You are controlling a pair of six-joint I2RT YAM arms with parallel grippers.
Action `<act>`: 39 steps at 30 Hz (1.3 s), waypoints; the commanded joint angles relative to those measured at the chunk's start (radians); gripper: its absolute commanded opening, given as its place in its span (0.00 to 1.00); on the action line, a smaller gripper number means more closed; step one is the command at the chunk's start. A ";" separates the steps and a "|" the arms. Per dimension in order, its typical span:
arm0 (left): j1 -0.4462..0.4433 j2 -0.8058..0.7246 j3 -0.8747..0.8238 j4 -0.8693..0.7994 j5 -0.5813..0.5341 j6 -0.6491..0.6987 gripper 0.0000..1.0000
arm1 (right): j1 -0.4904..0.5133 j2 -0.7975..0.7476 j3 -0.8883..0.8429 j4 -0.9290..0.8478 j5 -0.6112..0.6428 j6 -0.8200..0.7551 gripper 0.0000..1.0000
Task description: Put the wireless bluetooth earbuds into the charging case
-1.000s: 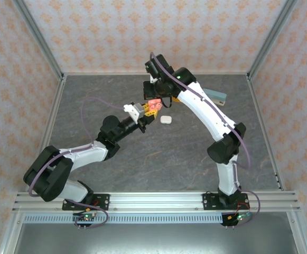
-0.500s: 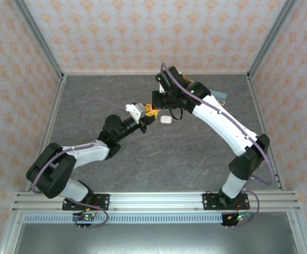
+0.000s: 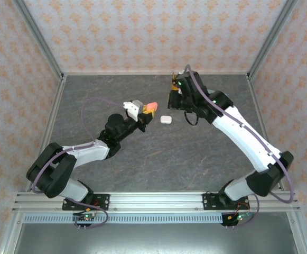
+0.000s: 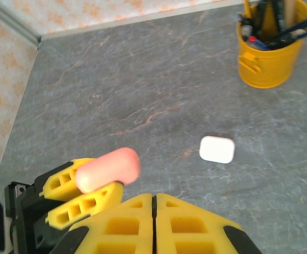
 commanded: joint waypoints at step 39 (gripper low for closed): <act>0.202 0.083 0.298 -1.076 -0.178 -0.352 1.00 | -0.068 -0.388 -0.393 0.020 0.242 0.055 1.00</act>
